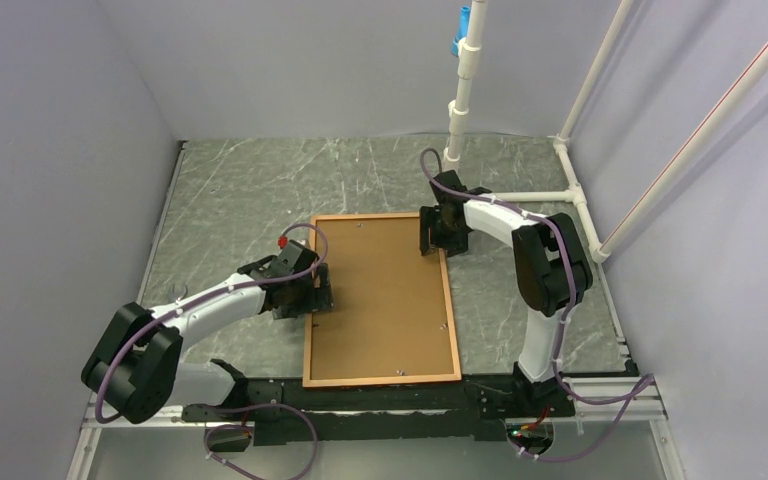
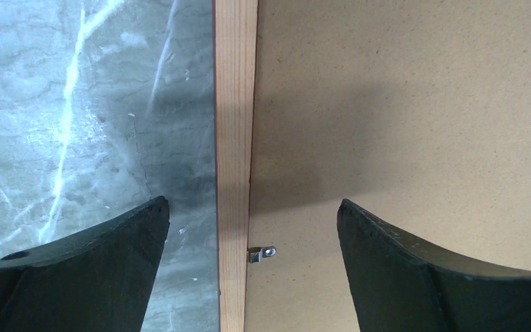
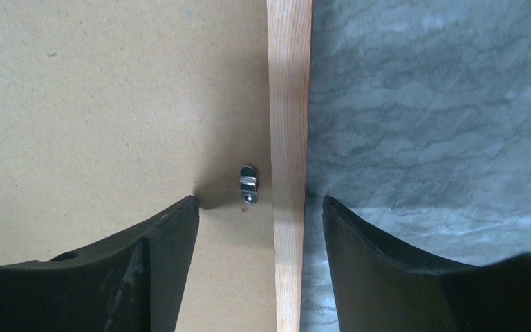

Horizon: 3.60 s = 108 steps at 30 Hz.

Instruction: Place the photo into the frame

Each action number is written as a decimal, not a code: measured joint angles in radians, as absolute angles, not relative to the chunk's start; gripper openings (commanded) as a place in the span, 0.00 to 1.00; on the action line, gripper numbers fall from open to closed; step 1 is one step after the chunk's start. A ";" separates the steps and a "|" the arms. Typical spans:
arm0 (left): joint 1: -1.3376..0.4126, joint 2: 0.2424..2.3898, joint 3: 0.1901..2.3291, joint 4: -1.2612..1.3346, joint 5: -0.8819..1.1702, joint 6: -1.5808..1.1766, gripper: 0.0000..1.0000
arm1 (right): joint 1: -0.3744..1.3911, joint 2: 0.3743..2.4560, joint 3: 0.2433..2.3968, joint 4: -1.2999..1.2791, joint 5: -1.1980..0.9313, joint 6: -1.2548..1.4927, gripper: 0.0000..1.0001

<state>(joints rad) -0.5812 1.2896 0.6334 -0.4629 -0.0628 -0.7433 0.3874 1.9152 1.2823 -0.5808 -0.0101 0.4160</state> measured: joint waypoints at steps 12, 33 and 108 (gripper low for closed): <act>-0.581 1.301 0.633 -0.429 -0.053 -0.738 0.93 | 0.381 1.922 1.289 -0.547 0.002 0.418 0.39; -0.581 1.299 0.633 -0.424 -0.050 -0.733 0.93 | 0.365 1.876 1.222 -0.470 0.001 0.419 0.41; -0.468 1.756 1.098 -0.534 -0.070 -0.576 0.55 | 0.366 1.416 0.728 -0.430 -0.223 0.535 0.92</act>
<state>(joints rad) -0.4679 1.7561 1.0977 -0.5339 -0.0696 -0.5758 0.3656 1.4158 0.7277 -0.4301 -0.2230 0.5354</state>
